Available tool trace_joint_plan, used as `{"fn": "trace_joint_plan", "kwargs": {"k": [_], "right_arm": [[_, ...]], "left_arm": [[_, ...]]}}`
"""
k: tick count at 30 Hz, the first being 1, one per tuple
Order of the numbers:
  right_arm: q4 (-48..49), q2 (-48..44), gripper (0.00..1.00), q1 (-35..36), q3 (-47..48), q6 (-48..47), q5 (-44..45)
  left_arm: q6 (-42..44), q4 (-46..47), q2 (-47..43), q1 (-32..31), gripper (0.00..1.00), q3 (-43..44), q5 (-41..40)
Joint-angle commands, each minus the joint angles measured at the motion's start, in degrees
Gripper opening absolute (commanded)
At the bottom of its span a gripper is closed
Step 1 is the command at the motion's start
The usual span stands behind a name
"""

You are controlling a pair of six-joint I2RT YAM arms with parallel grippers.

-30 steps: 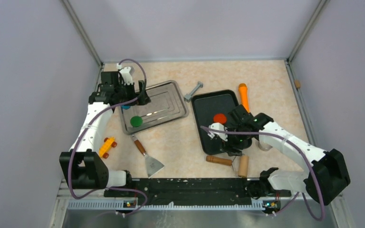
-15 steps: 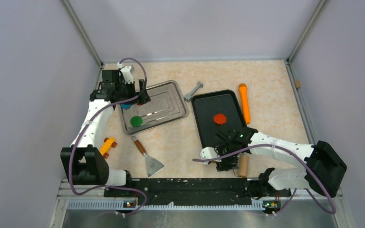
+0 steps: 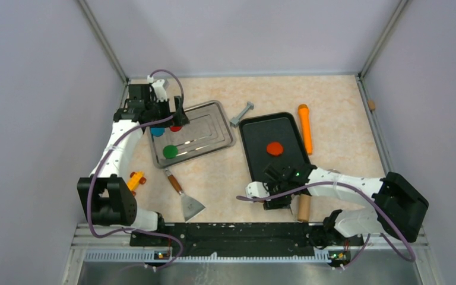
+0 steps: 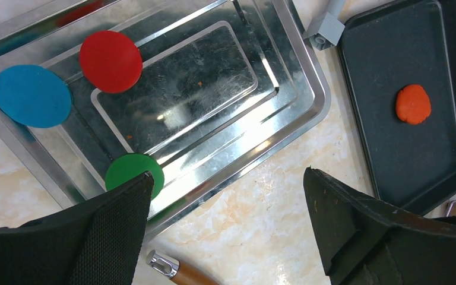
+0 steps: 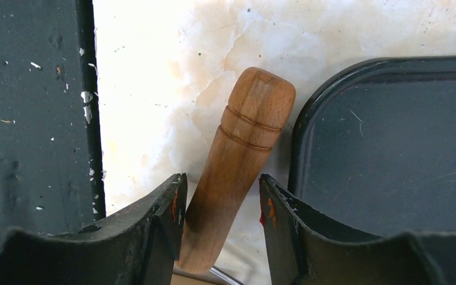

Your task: Roll out the dumpling wrappers from the dough

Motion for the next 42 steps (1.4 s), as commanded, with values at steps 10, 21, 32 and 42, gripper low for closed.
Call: {"fn": "trace_joint_plan", "kwargs": {"k": [10, 21, 32, 42], "right_arm": [[0.6, 1.4, 0.00, 0.8, 0.4, 5.4, 0.0], [-43.2, 4.7, 0.00, -12.6, 44.8, 0.3, -19.4], [19.7, -0.3, 0.00, -23.9, 43.2, 46.9, 19.9], [26.6, 6.7, 0.00, -23.8, 50.6, 67.4, 26.7]], "left_arm": [[0.0, 2.9, 0.6, 0.1, 0.99, 2.4, 3.2], [3.3, 0.8, 1.3, -3.8, 0.97, 5.1, 10.4], [7.4, 24.8, -7.0, -17.3, 0.97, 0.2, 8.0], [-0.9, 32.7, 2.2, -27.3, 0.77, 10.4, 14.4]]}}
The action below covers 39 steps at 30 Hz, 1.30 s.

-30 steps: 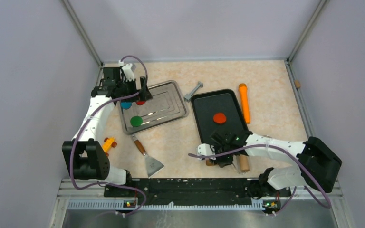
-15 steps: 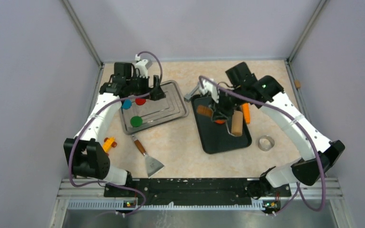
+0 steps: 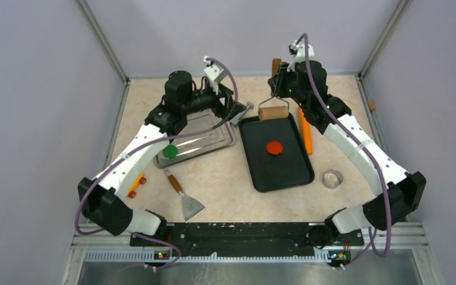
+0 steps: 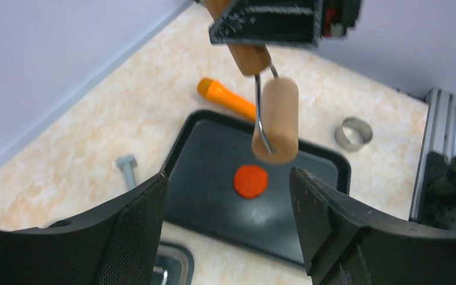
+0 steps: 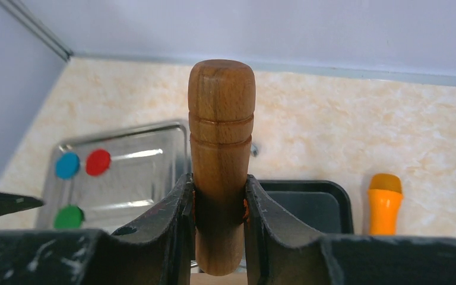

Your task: Roll out the dumpling wrappers from the dough

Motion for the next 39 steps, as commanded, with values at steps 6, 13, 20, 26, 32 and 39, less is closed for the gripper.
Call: {"fn": "trace_joint_plan", "kwargs": {"k": [6, 13, 20, 26, 32, 39], "right_arm": [[12.2, 0.4, 0.00, 0.6, 3.4, 13.7, 0.8], [12.3, 0.8, 0.00, 0.5, 3.0, 13.8, -0.8], [13.3, 0.2, 0.00, 0.5, 1.4, 12.5, 0.1], [14.0, -0.7, 0.00, 0.5, -0.8, 11.6, 1.4], [14.0, -1.3, 0.00, 0.5, -2.3, 11.3, 3.1], [12.9, -1.3, 0.00, 0.5, -3.2, 13.0, 4.0]], "left_arm": [[-16.5, 8.3, 13.3, 0.5, 0.75, 12.7, 6.3], [-18.3, 4.1, 20.3, 0.4, 0.59, 20.1, 10.6], [-16.4, -2.6, 24.7, 0.3, 0.42, 24.5, 13.5], [-15.6, -7.3, 29.3, -0.3, 0.43, 28.7, 15.8], [-12.7, -12.4, 32.7, -1.6, 0.33, 32.7, 15.9], [-8.1, -14.5, 31.7, -1.8, 0.00, 31.0, 16.4]]}}
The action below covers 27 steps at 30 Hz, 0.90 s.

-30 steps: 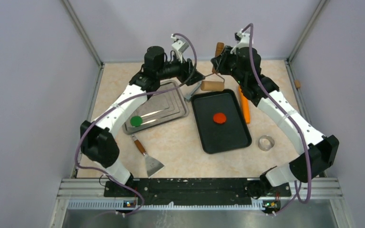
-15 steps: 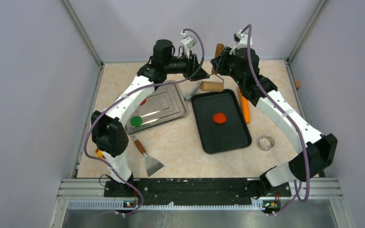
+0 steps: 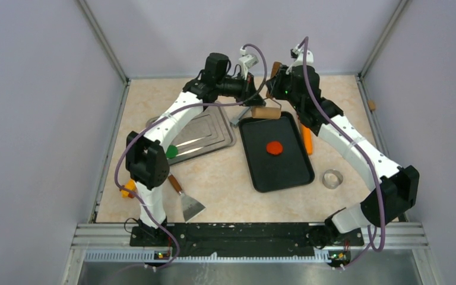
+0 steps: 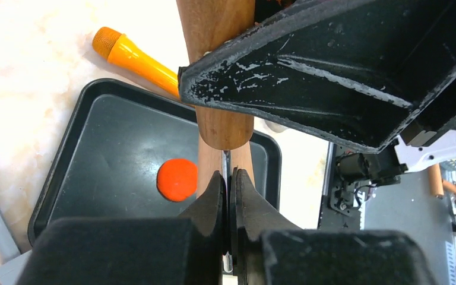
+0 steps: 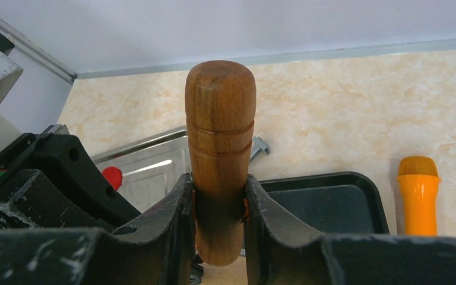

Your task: Roll out the dumpling wrappers from the dough

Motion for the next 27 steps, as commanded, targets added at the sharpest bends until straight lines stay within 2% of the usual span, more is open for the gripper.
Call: {"fn": "trace_joint_plan", "kwargs": {"k": [1, 2, 4, 5, 7, 8, 10, 12, 14, 16, 19, 22, 25, 27], "right_arm": [[4.9, -2.9, 0.00, 0.2, 0.5, 2.1, -0.4], [4.4, -3.0, 0.00, 0.2, 0.5, 1.9, -1.7], [3.3, -4.1, 0.11, -0.5, 0.4, -1.2, -7.8], [2.5, -5.0, 0.23, -1.3, 0.2, -4.5, -13.9], [-1.0, -7.0, 0.62, -5.1, 1.0, -8.9, -26.1], [-2.5, -8.0, 0.71, -8.0, 1.4, -8.9, -32.3], [-3.6, -9.4, 0.78, -15.0, 1.8, -10.6, -47.2], [-8.0, -9.0, 0.80, -20.0, 4.4, -17.6, -59.9], [-23.3, -4.7, 0.80, -21.5, 11.4, -35.2, -68.2], [-40.7, 0.4, 0.78, -21.5, 18.7, -52.9, -71.1], [-59.0, 8.1, 0.77, -19.7, 26.2, -69.7, -69.2], [-66.9, 13.2, 0.73, -15.8, 31.5, -76.6, -66.1], [-62.9, 14.2, 0.71, -13.6, 30.2, -75.2, -66.4], [-61.3, 14.6, 0.70, -12.2, 29.4, -75.2, -67.1]], "left_arm": [[5.6, -1.8, -1.3, 0.1, 0.00, -0.2, 0.3], [6.7, -2.2, -1.7, 0.2, 0.00, -0.5, 0.5], [9.9, -4.8, -2.4, 0.4, 0.00, -0.5, 1.1], [12.4, -6.4, -2.9, 0.6, 0.00, -0.6, 1.7], [17.2, -10.4, -4.0, 1.3, 0.00, -1.3, 3.2], [20.3, -12.3, -4.9, 1.6, 0.00, -2.0, 3.8], [27.1, -16.0, -7.2, 2.0, 0.00, -4.3, 4.5], [36.9, -20.1, -9.7, 2.0, 0.00, -6.7, 4.5], [44.0, -23.2, -11.6, 2.0, 0.00, -8.5, 4.7], [49.6, -25.6, -12.6, 2.0, 0.00, -9.2, 5.8], [59.4, -30.8, -12.2, 1.7, 0.00, -8.3, 7.5], [62.6, -32.7, -10.5, 0.9, 0.00, -6.4, 7.2], [69.2, -34.8, -10.4, -1.3, 0.00, -6.9, 4.2], [68.6, -30.7, -11.7, -2.2, 0.00, -9.6, 3.4]]}}
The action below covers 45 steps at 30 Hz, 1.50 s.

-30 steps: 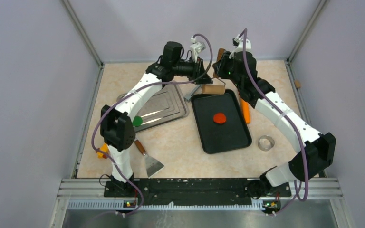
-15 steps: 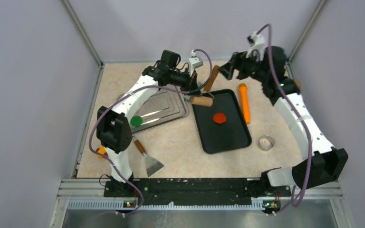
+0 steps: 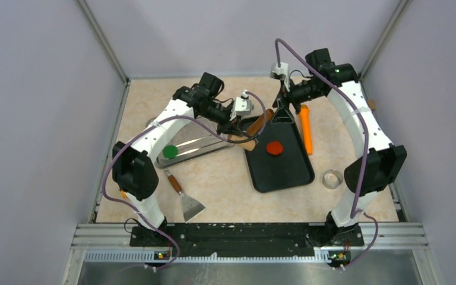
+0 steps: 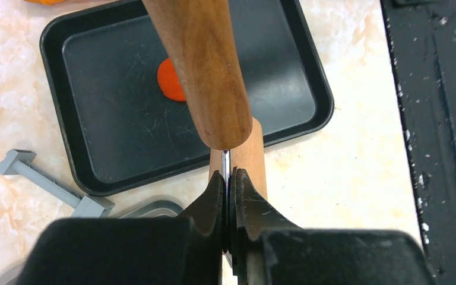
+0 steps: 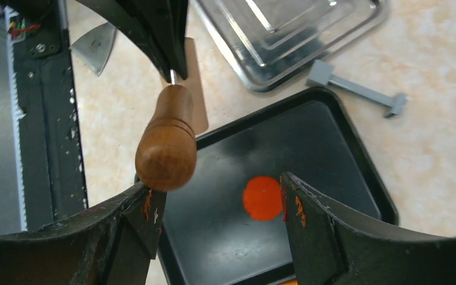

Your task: Roll out the dumpling wrappers from the dough

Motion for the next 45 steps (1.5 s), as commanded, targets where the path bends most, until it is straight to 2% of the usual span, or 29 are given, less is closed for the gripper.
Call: {"fn": "trace_joint_plan", "kwargs": {"k": [1, 10, 16, 23, 29, 36, 45], "right_arm": [[-3.8, -0.2, 0.70, 4.0, 0.9, -7.8, -3.4], [-3.4, -0.8, 0.59, 7.0, -3.4, -6.0, -3.9], [-3.5, -1.5, 0.60, 7.0, -4.7, -5.6, -3.2], [-3.1, -0.9, 0.43, 6.9, -2.9, -4.1, -2.7], [-1.8, -0.6, 0.50, 5.8, -0.6, 0.2, -4.9], [-7.1, 1.8, 0.39, 5.5, 2.7, -1.5, -5.0], [-6.6, 2.4, 0.40, 5.4, 2.5, -1.4, -4.0]], "left_arm": [[6.0, 4.7, -3.2, -2.5, 0.00, -1.5, 1.8], [-1.5, 10.9, -4.7, -2.5, 0.00, -4.0, 1.9], [-4.7, 14.3, -6.4, -2.5, 0.00, -6.0, 1.9], [-5.7, 14.5, -6.0, -2.4, 0.00, -5.8, 1.9], [-7.3, 14.8, -5.7, -2.1, 0.00, -5.9, 2.5], [-8.2, 15.1, -5.6, -1.0, 0.00, -5.8, 4.1], [-8.7, 15.7, -5.3, -0.7, 0.00, -5.9, 4.4]]}}
